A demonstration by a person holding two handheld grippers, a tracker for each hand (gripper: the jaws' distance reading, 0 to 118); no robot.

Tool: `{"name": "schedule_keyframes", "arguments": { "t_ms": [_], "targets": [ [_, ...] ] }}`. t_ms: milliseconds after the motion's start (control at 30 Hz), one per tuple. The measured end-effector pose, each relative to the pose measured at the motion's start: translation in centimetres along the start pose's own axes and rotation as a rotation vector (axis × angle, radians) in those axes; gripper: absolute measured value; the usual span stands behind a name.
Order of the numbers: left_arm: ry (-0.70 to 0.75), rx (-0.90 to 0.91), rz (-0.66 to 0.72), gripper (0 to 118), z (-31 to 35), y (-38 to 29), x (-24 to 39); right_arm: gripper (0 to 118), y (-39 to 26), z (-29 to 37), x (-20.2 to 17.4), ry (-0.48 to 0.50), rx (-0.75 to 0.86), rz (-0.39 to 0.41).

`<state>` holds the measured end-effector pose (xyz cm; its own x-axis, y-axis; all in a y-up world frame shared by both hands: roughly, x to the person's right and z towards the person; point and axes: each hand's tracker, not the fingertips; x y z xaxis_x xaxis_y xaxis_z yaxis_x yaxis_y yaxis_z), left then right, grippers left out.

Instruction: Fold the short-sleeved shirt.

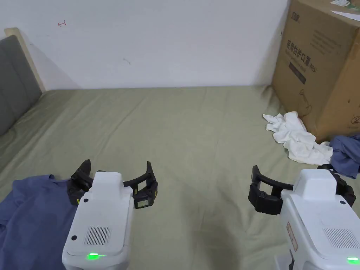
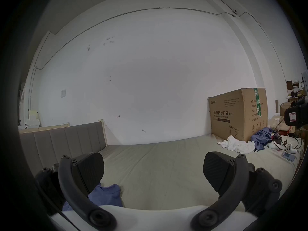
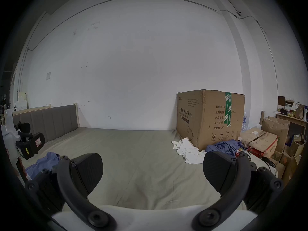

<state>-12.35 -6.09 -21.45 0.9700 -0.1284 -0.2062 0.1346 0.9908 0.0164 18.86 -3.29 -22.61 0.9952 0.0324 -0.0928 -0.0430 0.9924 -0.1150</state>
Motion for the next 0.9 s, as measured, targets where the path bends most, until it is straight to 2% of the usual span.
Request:
{"name": "schedule_keyframes", "arguments": {
  "t_ms": [233, 300, 333, 367, 400, 433, 500, 633, 900],
  "targets": [
    [0.004, -0.002, -0.003, 117, 0.0, 0.0, 0.1, 116, 0.0, 0.0, 0.0, 0.001, -0.005, 0.004],
    [0.0, -0.002, 0.005, 106, 0.1, 0.1, 0.0, 106, 0.2, 0.0, -0.2, -0.013, -0.011, 0.012],
    [-0.004, -0.008, 0.013, 90, 0.1, 0.3, -0.1, 95, 0.2, 0.1, -0.3, -0.018, -0.009, 0.018],
    [-0.011, -0.01, 0.019, 54, 0.3, 0.5, -0.1, 68, 0.3, 0.1, -0.3, -0.016, -0.007, 0.021],
    [-0.015, -0.009, 0.023, 26, 0.3, 0.6, -0.1, 37, 0.3, 0.2, -0.4, -0.015, -0.009, 0.029],
    [-0.013, -0.011, 0.023, 9, 0.3, 0.6, 0.0, 4, 0.4, 0.2, -0.5, -0.018, -0.011, 0.035],
    [0.006, -0.031, 0.006, 0, 0.0, 0.8, 0.2, 0, 0.4, 0.1, -0.6, -0.018, -0.01, 0.047],
    [-0.001, -0.055, 0.06, 0, -0.2, 1.1, -0.3, 0, 0.6, -0.1, -0.6, -0.009, -0.023, 0.043],
    [0.005, -0.073, 0.075, 0, -0.4, 1.1, -1.3, 0, 0.9, -0.4, -1.0, 0.002, -0.026, 0.04]
  ]
}}
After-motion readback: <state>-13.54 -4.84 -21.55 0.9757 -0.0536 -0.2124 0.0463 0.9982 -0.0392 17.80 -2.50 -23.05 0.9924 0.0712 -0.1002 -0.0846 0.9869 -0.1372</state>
